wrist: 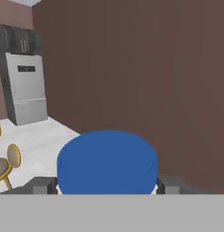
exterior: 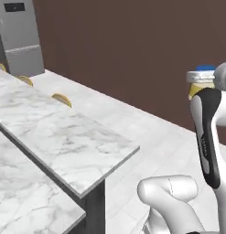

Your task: The dining table condiment station is running low on mayonnaise. Refill the condiment station by opening the cabinet and taking the mayonnaise from the cabinet and placing it on the dining table.

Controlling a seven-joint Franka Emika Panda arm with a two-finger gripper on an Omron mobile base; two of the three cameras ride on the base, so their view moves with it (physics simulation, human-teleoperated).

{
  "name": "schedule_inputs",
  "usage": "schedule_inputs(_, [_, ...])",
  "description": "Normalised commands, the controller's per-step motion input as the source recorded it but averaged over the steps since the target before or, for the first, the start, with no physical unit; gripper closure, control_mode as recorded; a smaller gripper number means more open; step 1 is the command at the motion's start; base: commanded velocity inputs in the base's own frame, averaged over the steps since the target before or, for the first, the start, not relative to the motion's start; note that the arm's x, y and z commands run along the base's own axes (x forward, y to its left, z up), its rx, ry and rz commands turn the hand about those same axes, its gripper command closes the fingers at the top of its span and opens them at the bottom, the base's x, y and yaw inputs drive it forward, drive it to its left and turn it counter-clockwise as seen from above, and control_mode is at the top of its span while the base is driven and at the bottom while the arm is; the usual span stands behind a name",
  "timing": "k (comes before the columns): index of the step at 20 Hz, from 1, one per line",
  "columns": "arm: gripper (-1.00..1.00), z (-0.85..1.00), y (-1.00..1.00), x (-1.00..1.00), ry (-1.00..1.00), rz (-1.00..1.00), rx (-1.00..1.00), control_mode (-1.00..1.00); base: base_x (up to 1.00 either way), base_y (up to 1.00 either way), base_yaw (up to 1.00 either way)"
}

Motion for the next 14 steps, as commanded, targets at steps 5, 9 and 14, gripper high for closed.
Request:
schedule_inputs(5, [1.0, 0.0, 0.0, 0.0, 0.0, 0.0, 0.0, 1.0, 0.04, -0.05, 0.98])
schedule_inputs(9, [1.0, 0.0, 0.0, 0.0, 0.0, 0.0, 0.0, 1.0, 0.3, -0.08, 0.89])
schedule_inputs(14, [1.0, 0.0, 0.0, 0.0, 0.0, 0.0, 0.0, 1.0, -0.13, 0.02, 0.75])
